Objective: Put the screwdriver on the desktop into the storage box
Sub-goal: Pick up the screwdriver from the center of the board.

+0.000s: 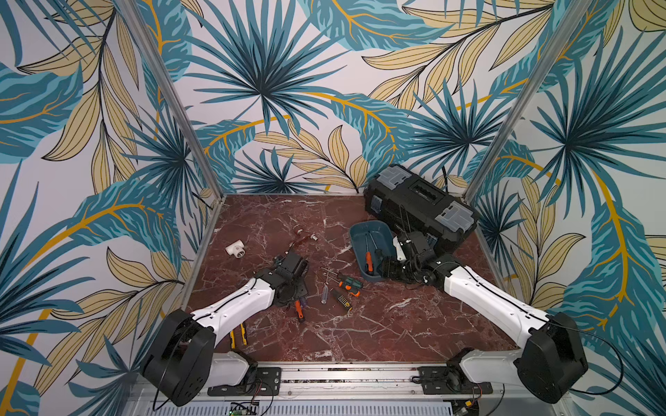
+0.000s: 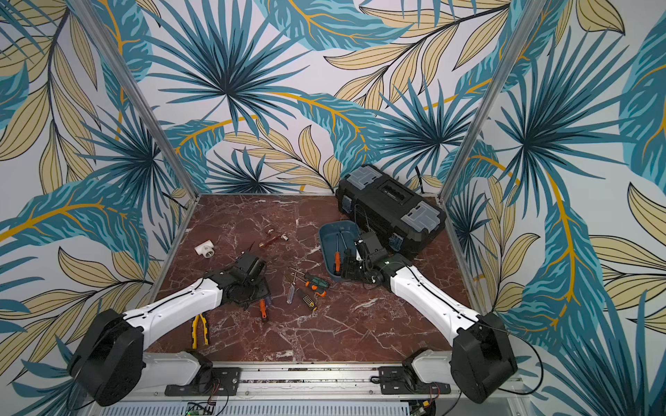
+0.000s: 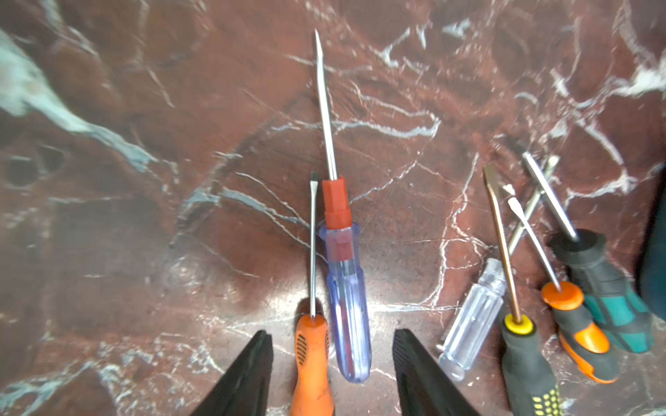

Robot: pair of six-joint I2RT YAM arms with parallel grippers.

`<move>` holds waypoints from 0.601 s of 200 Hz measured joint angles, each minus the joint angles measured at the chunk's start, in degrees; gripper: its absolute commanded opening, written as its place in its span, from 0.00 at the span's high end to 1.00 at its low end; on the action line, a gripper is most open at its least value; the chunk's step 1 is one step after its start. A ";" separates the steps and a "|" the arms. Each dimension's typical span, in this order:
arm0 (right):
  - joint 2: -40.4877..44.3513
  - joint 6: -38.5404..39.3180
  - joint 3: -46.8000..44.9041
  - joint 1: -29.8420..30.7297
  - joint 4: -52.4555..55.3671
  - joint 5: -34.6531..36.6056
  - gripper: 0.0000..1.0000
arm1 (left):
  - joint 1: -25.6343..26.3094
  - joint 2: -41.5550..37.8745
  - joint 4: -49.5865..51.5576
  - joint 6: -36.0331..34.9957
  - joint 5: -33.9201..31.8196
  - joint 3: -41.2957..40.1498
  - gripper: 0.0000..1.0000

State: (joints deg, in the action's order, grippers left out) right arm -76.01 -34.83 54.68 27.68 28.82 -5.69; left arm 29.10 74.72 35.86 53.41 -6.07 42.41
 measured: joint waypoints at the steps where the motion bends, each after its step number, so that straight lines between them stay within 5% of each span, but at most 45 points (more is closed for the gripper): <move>1: -0.02 0.00 0.00 0.00 0.00 -0.02 0.40 | 0.00 -0.17 0.15 -0.07 -0.04 0.00 0.45; 51: -0.24 -0.15 0.00 0.00 -0.09 -0.17 0.40 | 2.32 -2.47 3.34 -0.17 2.25 -0.76 0.48; 120: -0.35 -0.15 0.00 0.00 -0.04 -0.17 0.41 | 3.41 4.13 2.54 -0.50 5.92 -3.13 0.55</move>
State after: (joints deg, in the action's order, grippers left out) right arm -76.36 -34.98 54.68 27.68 28.77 -5.87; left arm 32.51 78.85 38.39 52.90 -0.14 39.29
